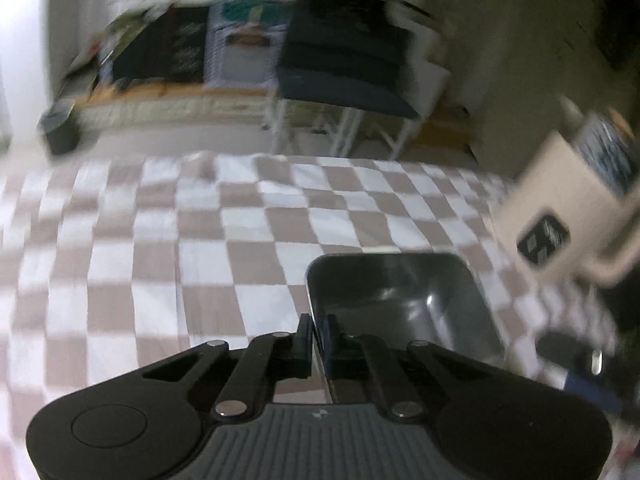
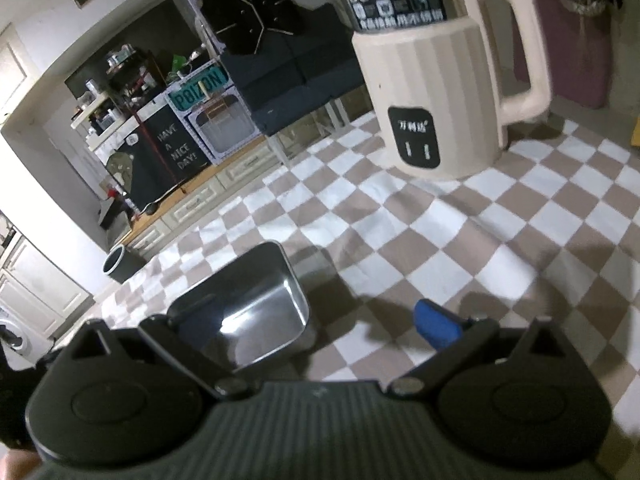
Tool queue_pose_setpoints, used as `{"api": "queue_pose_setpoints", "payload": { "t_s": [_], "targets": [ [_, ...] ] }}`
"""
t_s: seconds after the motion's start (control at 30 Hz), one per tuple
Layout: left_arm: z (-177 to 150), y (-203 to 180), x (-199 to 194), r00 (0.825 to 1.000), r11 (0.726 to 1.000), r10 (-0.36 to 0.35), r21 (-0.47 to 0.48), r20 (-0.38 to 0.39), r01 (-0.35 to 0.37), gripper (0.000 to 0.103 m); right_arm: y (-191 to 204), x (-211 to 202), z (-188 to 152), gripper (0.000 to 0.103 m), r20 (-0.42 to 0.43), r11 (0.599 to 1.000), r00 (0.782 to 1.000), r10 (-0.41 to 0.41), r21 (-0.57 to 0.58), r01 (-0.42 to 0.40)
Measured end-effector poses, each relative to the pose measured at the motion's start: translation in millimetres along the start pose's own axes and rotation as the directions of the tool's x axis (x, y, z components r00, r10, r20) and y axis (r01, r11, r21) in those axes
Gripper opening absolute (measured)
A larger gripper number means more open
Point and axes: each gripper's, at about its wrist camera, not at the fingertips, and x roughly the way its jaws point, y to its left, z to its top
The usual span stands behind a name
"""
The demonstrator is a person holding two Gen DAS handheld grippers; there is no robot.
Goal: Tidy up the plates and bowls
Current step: 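Carry the steel tray with both tools toward the plate stack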
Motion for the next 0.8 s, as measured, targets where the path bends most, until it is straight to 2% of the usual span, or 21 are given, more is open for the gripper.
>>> {"api": "queue_pose_setpoints", "payload": {
  "t_s": [0.07,0.13,0.17,0.2,0.33,0.4,0.43,0.5,0.63,0.8],
  "targets": [
    [-2.2,-6.7,-3.3,1.000,0.993,-0.008,0.119,0.009,0.007,0.005,-2.8,1.9,1.3,0.102,-0.013,1.000,1.000,0.018,0.023,-0.017],
    [-6.3,-10.4,-6.3,1.000,0.976,-0.024,0.215,0.007,0.022,0.006,-4.5,3.9,0.9,0.095,-0.027,0.999,0.999,0.030,0.036,-0.029],
    [-7.9,-10.2,-7.7,0.999,0.970,-0.034,0.239,0.002,0.032,0.005,-5.0,5.1,0.1,0.087,-0.038,0.999,0.999,0.037,0.034,-0.036],
    [-9.4,-9.2,-8.5,0.999,0.968,-0.044,0.247,-0.003,0.043,0.005,-4.0,7.0,-0.1,0.080,-0.051,0.999,0.998,0.044,0.029,-0.043],
    [-12.9,-1.3,-11.4,0.997,0.970,-0.080,0.229,-0.023,0.083,0.005,0.3,15.0,-5.2,0.063,-0.125,0.999,0.991,0.039,-0.007,-0.040],
    [-15.0,-0.1,-13.5,0.995,0.968,-0.092,0.232,-0.031,0.097,0.006,-0.1,17.1,-6.7,0.043,-0.144,0.999,0.989,0.039,-0.019,-0.042],
    [-16.2,0.9,-14.7,0.995,0.968,-0.097,0.229,-0.035,0.102,0.006,-0.4,17.6,-7.1,0.038,-0.153,0.999,0.988,0.039,-0.021,-0.042],
    [-15.9,1.0,-14.8,0.994,0.971,-0.100,0.212,-0.044,0.107,0.006,-0.2,18.1,-8.2,0.017,-0.168,0.999,0.985,0.030,-0.030,-0.036],
    [-17.0,3.2,-19.2,0.997,0.986,-0.063,0.148,-0.052,0.070,0.005,6.2,15.1,-11.2,0.011,-0.172,0.996,0.985,0.016,-0.082,-0.031],
    [-19.0,7.1,-45.2,0.999,0.992,-0.041,0.119,-0.011,0.042,0.004,14.6,5.8,-11.7,0.010,-0.171,0.993,0.985,0.032,-0.104,-0.050]
  ]
}}
